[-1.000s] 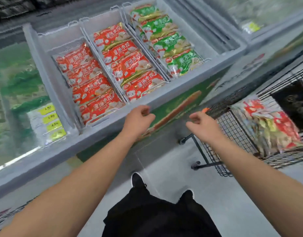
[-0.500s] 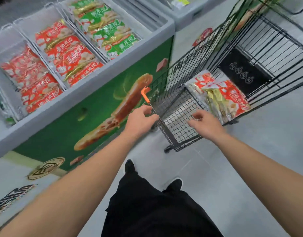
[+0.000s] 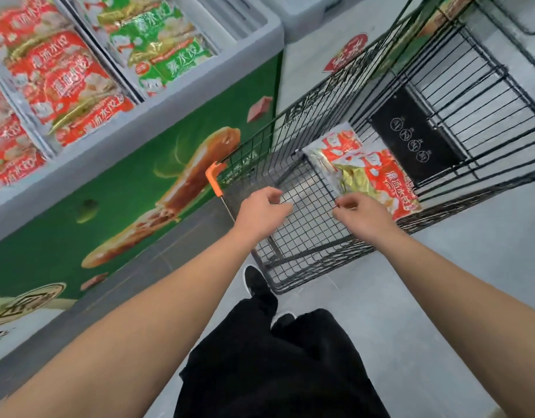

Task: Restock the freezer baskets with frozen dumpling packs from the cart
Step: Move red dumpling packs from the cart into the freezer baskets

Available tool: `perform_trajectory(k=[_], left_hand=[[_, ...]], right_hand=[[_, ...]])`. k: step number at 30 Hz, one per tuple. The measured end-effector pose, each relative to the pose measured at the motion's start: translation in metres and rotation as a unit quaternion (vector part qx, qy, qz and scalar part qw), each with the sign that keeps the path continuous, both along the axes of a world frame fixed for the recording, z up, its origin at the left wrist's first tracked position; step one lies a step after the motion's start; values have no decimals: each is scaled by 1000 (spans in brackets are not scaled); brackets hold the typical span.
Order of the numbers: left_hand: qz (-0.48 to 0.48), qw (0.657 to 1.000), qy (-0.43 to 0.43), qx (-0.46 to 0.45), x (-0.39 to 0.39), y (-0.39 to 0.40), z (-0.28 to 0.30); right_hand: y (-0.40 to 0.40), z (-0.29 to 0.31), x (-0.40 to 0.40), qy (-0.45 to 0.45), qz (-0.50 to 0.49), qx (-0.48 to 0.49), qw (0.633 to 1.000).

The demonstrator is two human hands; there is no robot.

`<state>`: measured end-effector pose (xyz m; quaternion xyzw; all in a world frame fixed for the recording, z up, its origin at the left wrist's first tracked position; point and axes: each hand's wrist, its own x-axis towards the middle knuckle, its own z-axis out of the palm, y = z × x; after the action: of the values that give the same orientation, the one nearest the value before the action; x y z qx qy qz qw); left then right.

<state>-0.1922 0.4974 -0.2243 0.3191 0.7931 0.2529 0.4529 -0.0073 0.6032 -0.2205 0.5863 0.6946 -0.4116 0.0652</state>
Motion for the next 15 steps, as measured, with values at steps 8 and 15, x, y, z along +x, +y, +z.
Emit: perform_trajectory(k=[8, 15], left_hand=[[30, 998, -47, -28, 17, 67, -32], [86, 992, -75, -54, 67, 138, -71]], right_hand=[[74, -16, 14, -35, 4, -19, 999], [157, -64, 39, -58, 40, -68, 995]])
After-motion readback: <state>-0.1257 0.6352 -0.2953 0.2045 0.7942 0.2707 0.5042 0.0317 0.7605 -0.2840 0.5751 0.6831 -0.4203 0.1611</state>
